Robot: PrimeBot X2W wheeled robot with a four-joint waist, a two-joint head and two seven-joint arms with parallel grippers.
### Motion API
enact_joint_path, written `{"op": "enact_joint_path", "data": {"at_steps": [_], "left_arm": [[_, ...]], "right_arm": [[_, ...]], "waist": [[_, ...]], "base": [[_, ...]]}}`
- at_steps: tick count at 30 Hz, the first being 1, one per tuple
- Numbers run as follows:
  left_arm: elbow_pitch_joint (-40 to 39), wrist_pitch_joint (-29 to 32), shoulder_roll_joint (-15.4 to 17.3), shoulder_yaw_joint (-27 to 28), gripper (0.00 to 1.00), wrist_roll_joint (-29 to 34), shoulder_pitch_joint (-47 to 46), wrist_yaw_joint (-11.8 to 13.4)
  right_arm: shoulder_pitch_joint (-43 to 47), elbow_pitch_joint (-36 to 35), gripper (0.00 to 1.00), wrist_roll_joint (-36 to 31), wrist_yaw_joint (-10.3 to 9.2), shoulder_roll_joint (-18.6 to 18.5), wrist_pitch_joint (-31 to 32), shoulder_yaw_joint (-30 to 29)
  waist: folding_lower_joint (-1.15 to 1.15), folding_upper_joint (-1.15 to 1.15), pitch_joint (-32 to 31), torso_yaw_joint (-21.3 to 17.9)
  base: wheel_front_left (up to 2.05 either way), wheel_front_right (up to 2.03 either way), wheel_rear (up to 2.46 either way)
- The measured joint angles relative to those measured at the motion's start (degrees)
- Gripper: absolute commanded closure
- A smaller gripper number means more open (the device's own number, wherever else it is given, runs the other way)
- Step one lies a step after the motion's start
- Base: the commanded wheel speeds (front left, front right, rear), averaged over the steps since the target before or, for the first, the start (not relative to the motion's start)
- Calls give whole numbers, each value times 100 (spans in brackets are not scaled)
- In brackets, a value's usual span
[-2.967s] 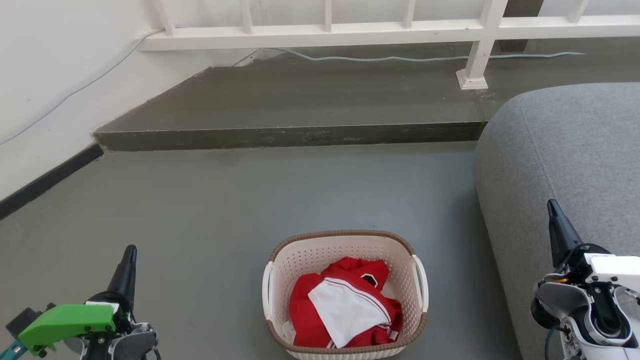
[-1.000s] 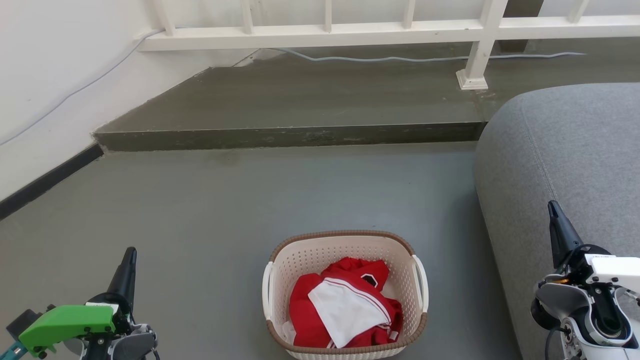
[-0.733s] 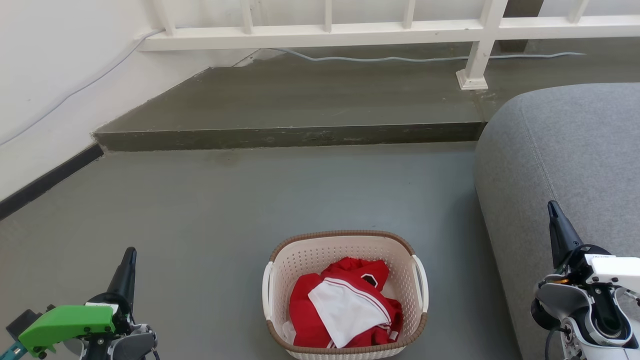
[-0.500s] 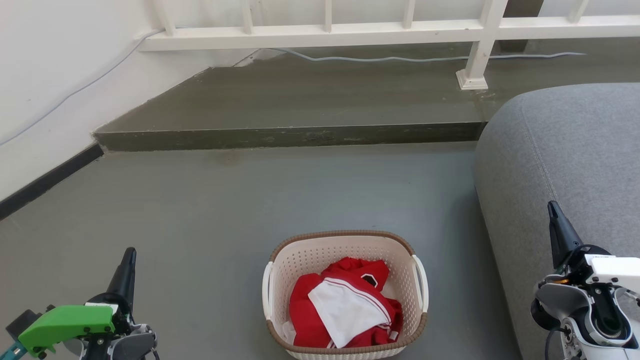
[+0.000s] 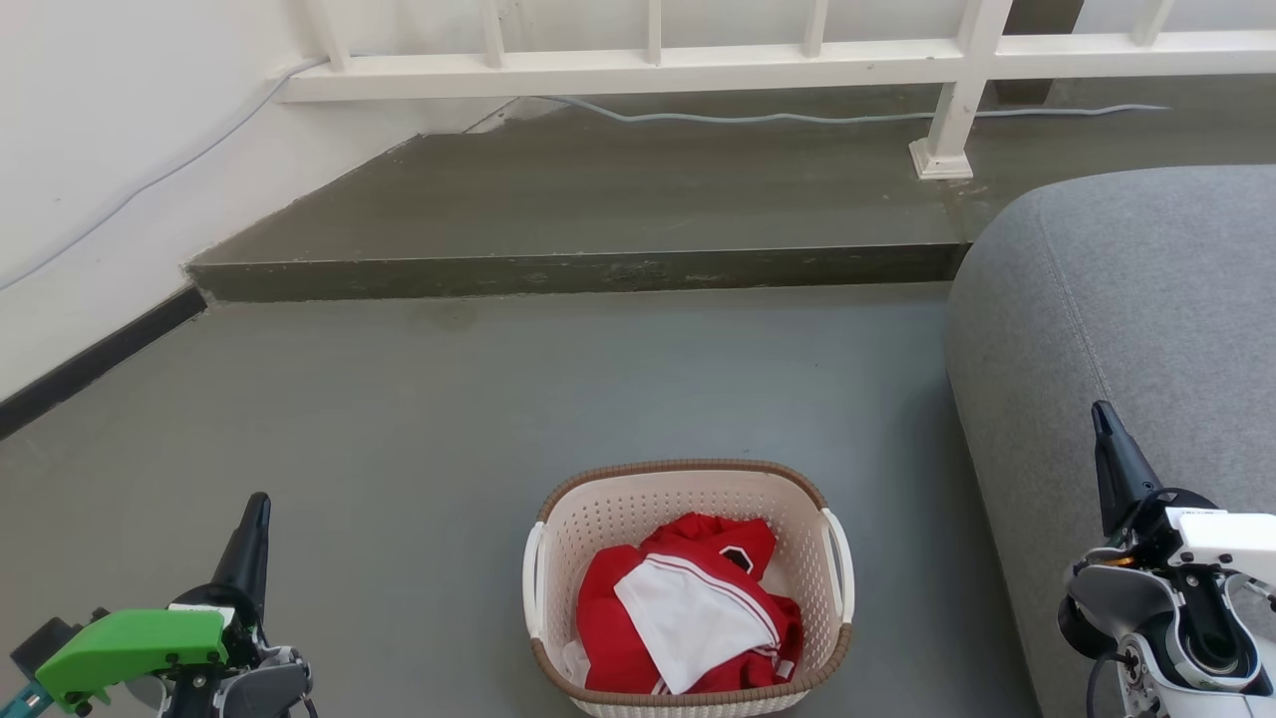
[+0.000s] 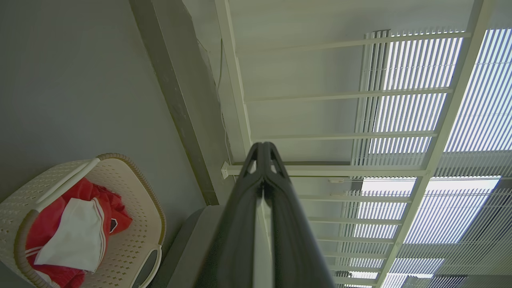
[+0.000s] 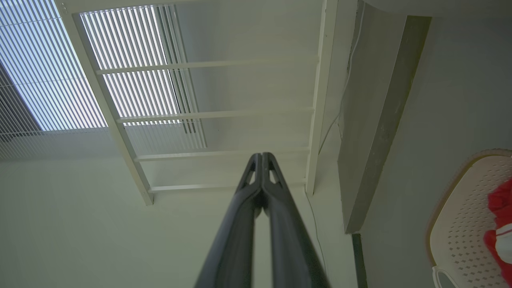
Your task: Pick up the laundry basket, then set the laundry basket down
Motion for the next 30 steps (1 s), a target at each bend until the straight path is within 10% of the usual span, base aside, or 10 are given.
{"op": "enact_joint_path", "data": {"at_steps": [30], "left_arm": [[4,47,-9,32,100,1,-1,0]], "right_arm": [[-1,2,100,0,14,18,0,-11]], "waist": [[0,0,0,0]], "base": [[0,0,0]]}}
